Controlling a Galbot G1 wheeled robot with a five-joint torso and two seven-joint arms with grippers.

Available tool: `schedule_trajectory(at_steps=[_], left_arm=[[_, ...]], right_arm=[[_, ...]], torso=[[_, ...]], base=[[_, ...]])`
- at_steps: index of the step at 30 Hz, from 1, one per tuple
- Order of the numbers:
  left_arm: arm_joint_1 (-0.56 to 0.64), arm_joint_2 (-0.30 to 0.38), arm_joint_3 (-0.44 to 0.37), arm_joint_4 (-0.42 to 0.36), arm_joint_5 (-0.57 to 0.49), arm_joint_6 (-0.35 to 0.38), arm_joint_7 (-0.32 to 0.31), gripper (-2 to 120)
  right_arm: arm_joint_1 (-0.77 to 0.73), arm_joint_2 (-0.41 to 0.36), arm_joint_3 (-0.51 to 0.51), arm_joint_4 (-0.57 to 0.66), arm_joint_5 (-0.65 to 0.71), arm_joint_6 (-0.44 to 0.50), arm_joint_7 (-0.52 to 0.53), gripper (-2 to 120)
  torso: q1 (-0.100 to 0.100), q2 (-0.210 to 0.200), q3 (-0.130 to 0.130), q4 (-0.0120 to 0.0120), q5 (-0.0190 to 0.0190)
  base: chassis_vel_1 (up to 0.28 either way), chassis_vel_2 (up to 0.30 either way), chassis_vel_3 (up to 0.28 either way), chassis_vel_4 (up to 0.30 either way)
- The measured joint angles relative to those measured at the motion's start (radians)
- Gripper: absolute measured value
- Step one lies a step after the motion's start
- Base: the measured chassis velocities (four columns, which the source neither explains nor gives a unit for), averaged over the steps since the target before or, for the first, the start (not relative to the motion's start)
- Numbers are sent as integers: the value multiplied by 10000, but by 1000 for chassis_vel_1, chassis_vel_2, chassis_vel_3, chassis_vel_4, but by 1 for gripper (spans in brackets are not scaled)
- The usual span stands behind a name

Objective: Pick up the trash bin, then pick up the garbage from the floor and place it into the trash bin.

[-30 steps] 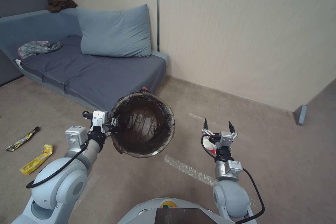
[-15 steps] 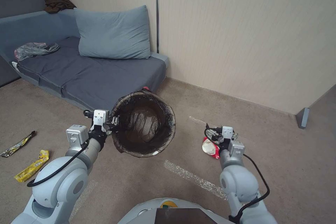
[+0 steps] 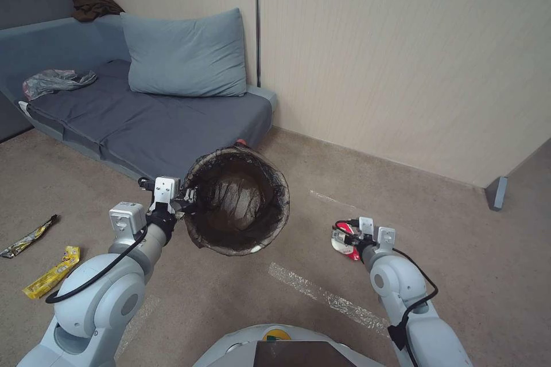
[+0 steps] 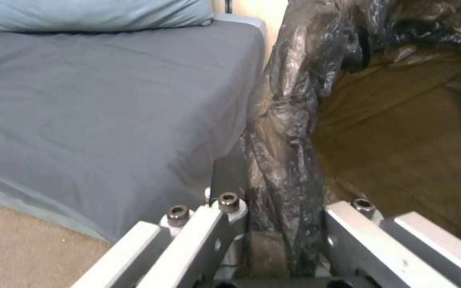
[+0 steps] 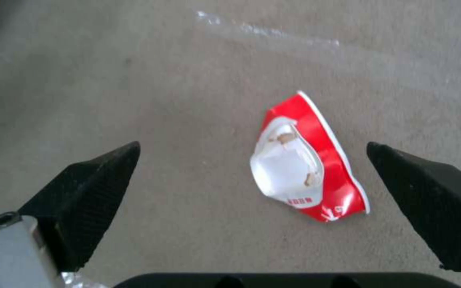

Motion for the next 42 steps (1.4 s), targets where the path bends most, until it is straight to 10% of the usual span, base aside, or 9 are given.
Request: schedule_trajectory(at_steps=[25, 42], left_arm=[[-147, 1, 77, 0, 92, 0, 122, 0], [-198, -3, 19, -1, 122, 0, 139, 0]], right_arm=[[3804, -1127, -1648, -6365, 873, 203, -482, 100], [4248, -737, -1468, -8048, 166, 218, -1146, 98]], torso=[[0, 0, 1, 1, 0], [0, 0, 0, 0, -2]], base=[[0, 0, 0, 0], [0, 0, 0, 0]])
